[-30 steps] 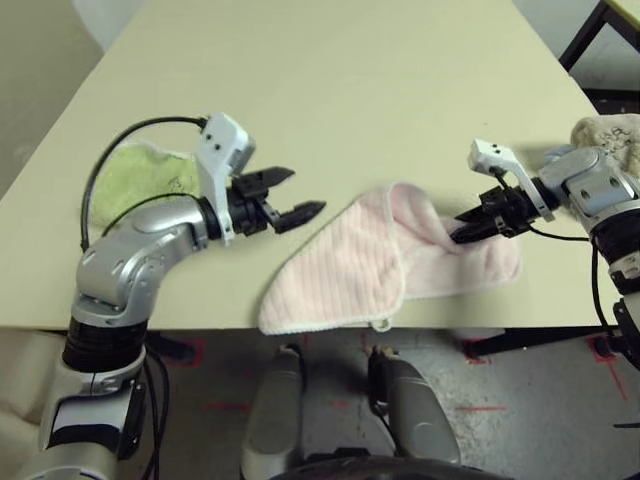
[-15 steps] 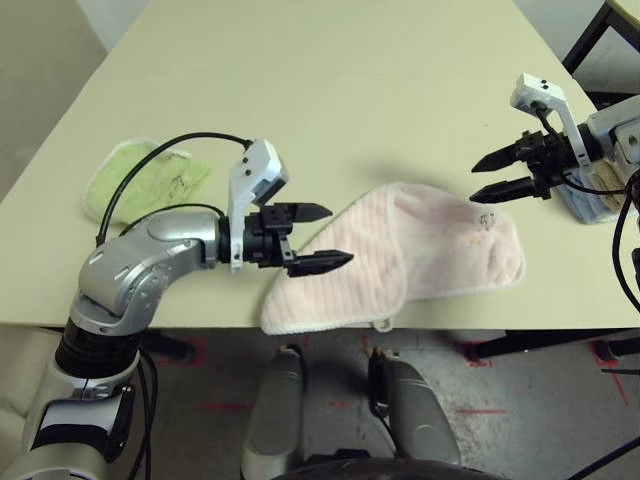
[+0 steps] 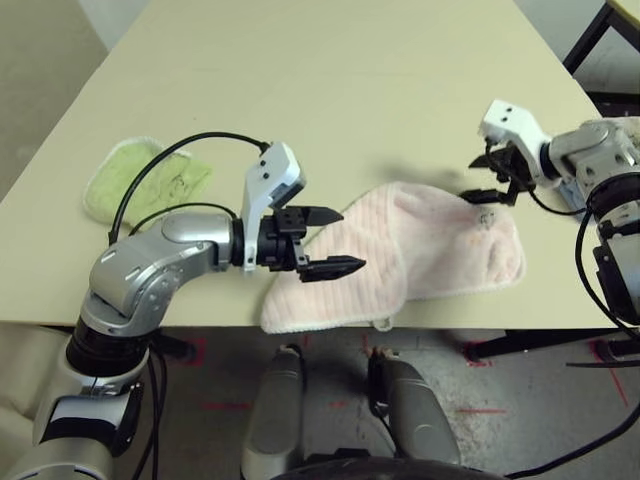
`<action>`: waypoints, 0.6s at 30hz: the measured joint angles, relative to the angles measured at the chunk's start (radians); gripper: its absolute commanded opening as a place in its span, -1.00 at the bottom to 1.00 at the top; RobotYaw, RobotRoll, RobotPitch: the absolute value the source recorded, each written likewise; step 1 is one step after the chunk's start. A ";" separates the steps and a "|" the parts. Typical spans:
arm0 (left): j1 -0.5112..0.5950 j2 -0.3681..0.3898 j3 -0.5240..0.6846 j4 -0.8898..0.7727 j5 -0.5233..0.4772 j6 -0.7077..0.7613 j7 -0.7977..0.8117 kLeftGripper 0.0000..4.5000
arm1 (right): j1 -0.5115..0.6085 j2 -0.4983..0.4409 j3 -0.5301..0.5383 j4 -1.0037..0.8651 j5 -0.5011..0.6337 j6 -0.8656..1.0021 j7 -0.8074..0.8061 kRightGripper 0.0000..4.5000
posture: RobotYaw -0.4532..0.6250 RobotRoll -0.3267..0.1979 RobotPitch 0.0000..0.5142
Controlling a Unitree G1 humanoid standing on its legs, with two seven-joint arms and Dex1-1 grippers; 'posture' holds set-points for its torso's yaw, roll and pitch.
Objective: Fold the towel and set it aside.
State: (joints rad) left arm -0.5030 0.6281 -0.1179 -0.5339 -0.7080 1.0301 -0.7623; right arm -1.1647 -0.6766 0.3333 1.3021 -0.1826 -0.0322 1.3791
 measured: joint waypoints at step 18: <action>0.000 -0.007 -0.001 0.004 0.002 -0.001 0.013 1.00 | 0.048 -0.005 -0.138 -0.020 0.012 0.043 -0.091 -0.24 | 0.18 0.25 -0.26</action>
State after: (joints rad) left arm -0.5034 0.6211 -0.1192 -0.5300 -0.7063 1.0290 -0.7493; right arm -1.1171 -0.6814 0.1948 1.2825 -0.1708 0.0109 1.2879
